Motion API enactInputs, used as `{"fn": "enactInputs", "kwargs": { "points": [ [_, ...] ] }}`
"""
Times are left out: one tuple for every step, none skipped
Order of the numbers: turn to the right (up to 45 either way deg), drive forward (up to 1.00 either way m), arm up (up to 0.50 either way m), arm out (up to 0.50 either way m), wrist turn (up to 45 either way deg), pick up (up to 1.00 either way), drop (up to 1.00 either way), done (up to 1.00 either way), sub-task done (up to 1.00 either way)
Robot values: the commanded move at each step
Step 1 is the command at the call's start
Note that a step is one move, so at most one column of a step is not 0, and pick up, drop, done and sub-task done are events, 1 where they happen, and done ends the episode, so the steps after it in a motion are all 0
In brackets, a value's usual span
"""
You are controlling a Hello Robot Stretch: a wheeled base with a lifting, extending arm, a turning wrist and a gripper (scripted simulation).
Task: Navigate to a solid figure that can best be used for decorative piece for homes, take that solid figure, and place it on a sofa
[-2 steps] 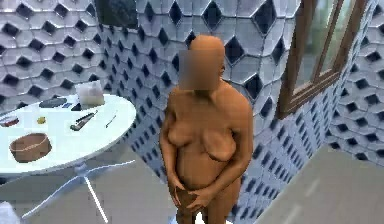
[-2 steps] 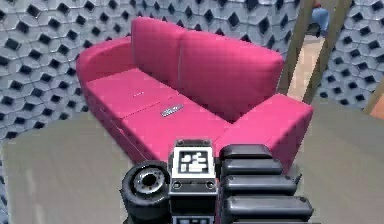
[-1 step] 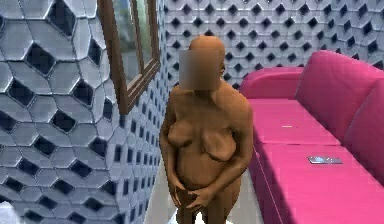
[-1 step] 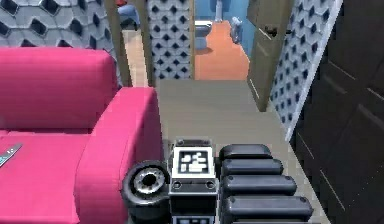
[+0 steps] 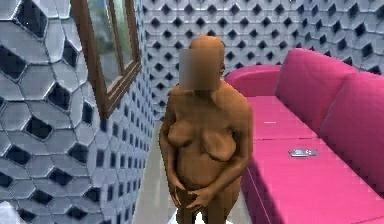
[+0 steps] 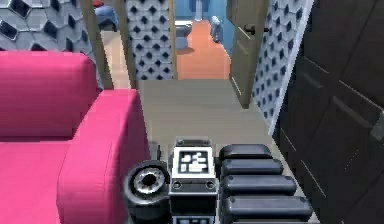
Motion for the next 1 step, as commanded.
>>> {"fn": "enactInputs", "kwargs": {
  "points": [
    [0.0,1.0,0.0,0.0,0.0,0.0,0.0,0.0,0.0]
  ]
}}
